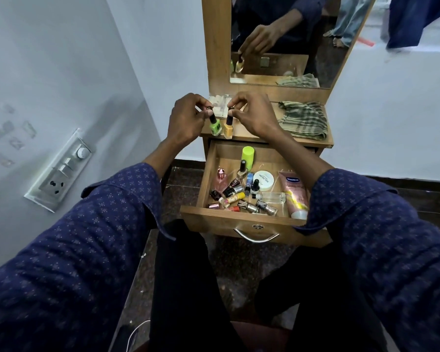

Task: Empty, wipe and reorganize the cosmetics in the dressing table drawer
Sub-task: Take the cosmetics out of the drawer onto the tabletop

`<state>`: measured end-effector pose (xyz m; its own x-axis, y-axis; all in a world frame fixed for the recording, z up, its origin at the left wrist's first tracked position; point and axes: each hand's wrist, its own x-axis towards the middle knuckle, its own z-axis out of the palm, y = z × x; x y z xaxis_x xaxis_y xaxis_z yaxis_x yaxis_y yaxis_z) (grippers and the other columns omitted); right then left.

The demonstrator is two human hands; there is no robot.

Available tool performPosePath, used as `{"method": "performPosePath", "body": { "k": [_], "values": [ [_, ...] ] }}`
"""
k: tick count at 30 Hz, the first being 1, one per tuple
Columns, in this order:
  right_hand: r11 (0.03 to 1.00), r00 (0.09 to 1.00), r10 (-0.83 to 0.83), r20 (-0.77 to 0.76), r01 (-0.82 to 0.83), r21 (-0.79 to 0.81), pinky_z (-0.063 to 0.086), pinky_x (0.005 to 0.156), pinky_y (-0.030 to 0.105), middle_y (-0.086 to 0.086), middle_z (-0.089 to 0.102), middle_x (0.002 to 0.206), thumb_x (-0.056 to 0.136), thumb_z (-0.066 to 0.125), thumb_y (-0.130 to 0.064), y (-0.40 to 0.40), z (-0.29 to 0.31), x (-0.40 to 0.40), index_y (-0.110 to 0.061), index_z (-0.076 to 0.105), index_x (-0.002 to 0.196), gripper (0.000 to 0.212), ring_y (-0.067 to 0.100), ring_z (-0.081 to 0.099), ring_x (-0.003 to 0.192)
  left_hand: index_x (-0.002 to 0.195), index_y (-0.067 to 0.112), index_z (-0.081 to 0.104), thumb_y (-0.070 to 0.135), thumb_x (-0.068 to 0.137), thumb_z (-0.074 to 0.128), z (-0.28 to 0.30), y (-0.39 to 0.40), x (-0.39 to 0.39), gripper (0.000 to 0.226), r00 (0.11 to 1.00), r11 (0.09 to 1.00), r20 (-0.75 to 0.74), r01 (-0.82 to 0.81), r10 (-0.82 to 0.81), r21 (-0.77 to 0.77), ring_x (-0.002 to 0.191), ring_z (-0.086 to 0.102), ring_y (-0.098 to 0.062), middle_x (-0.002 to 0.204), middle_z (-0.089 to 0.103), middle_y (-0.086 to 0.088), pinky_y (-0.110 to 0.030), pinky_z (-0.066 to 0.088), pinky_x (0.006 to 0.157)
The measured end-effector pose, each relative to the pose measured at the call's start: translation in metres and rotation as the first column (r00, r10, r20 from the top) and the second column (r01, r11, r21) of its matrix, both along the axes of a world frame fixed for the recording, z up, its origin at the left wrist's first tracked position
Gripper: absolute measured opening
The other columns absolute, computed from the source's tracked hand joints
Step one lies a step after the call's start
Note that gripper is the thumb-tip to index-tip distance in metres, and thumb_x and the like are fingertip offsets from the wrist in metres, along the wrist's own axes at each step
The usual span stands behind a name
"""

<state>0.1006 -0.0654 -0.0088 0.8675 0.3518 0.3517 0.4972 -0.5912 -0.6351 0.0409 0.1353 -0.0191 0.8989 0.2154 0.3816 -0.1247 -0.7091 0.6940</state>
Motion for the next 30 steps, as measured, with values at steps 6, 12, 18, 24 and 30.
{"method": "performPosePath", "body": {
  "k": [6,12,18,24,30],
  "values": [
    [0.998,0.996,-0.062,0.06,0.063,-0.026,0.052,0.066,0.028,-0.011,0.071,0.08,0.085,0.085,-0.026,0.031,0.005,0.013,-0.023,0.075,0.092,0.012,0.006,0.066,0.076,0.096,0.03,0.075,0.028,0.092,0.077,0.004,0.005,0.02,0.005,0.993,0.987,-0.074,-0.086,0.097,0.137,0.088,0.068,-0.012,0.101,0.072,0.014,-0.04,0.056,0.083],
    [0.996,0.995,-0.069,0.066,0.072,-0.044,0.052,0.065,0.027,-0.002,0.074,0.083,0.085,0.083,-0.019,0.05,0.006,0.023,-0.02,0.075,0.091,0.01,0.012,0.069,0.076,0.096,0.029,0.074,0.026,0.093,0.075,0.006,0.008,0.03,0.004,0.988,0.979,-0.058,-0.13,0.141,0.159,0.09,0.066,-0.011,0.099,0.069,0.016,-0.037,0.054,0.083],
    [0.994,0.992,-0.064,0.108,0.073,-0.079,0.053,0.066,0.028,0.0,0.075,0.083,0.087,0.081,-0.017,0.057,-0.001,0.025,-0.019,0.075,0.092,0.008,0.015,0.071,0.077,0.098,0.026,0.073,0.022,0.093,0.075,0.0,0.013,0.035,0.007,0.995,0.987,-0.042,-0.08,0.087,0.142,0.085,0.067,-0.012,0.101,0.071,0.012,-0.041,0.057,0.082],
    [0.994,0.991,-0.066,0.115,0.076,-0.084,0.056,0.068,0.029,-0.001,0.075,0.085,0.088,0.082,-0.018,0.058,-0.003,0.023,-0.018,0.075,0.094,0.009,0.014,0.07,0.077,0.1,0.02,0.074,0.016,0.095,0.073,-0.004,0.013,0.037,0.007,0.995,0.982,-0.004,-0.096,0.098,0.163,0.09,0.066,-0.012,0.103,0.071,0.007,-0.042,0.058,0.082],
    [0.995,0.997,-0.07,0.041,0.072,-0.065,0.061,0.069,0.038,-0.004,0.074,0.079,0.082,0.087,-0.022,0.053,-0.001,0.027,-0.02,0.076,0.091,0.015,0.013,0.072,0.075,0.103,0.021,0.073,0.026,0.092,0.077,-0.006,0.01,0.042,0.012,0.996,0.992,-0.004,-0.09,0.091,0.088,0.09,0.067,-0.011,0.102,0.07,0.01,-0.044,0.058,0.083]
  ]
}}
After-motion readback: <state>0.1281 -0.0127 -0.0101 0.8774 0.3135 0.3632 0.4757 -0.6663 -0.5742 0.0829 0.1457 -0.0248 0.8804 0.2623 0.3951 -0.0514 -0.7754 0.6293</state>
